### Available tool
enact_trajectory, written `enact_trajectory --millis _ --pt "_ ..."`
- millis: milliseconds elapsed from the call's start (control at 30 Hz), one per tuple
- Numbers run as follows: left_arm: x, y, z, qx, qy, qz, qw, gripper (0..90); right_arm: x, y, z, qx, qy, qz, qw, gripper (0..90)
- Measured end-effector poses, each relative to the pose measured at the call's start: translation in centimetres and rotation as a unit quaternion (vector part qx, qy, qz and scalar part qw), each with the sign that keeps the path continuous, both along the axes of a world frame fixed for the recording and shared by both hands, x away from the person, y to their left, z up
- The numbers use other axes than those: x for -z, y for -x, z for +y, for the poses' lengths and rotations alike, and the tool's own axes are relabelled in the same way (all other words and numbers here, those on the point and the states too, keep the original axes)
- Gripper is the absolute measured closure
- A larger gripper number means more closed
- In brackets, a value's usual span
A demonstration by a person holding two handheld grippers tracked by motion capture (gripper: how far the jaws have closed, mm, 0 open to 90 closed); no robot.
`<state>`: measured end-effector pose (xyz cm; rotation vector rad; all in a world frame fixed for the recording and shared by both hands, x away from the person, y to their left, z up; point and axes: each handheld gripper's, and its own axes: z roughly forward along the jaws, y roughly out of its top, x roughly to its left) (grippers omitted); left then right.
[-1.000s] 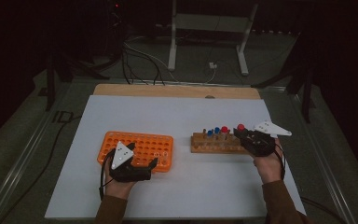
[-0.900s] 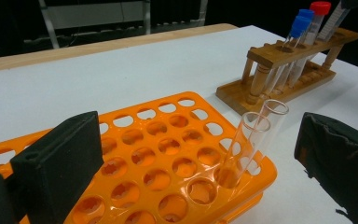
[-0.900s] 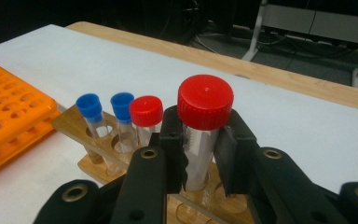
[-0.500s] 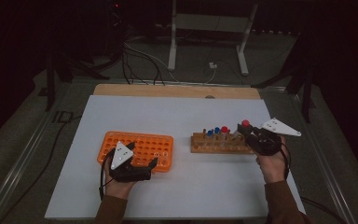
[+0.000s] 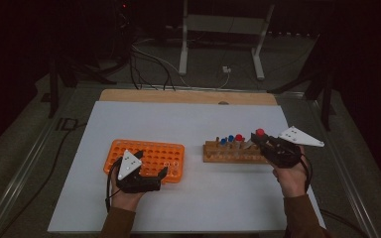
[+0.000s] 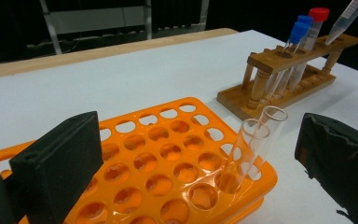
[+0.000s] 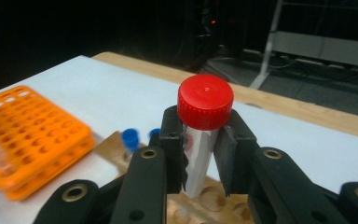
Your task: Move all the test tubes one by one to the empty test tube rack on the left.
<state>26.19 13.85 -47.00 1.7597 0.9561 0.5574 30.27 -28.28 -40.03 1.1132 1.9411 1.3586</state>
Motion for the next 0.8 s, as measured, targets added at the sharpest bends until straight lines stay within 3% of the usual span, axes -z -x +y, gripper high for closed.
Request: enact_trajectory --millis 367,533,800 --pt "-1.1 0.6 -1.8 0.013 -0.018 -0.017 0.9996 1.3 0.5 0.4 2.1 -0.038 0.008 0.018 0.9991 74.2" --pt "-2.2 0.8 -3.5 0.034 -0.017 -0.027 0.9989 1.7 0.5 0.7 3.2 -0.056 0.011 0.023 0.9981 74.1" --pt "-3.0 0.5 -7.2 0.074 -0.016 -0.02 0.9969 6.0 0.8 1.2 5.4 -0.09 0.014 0.032 0.9954 74.1"
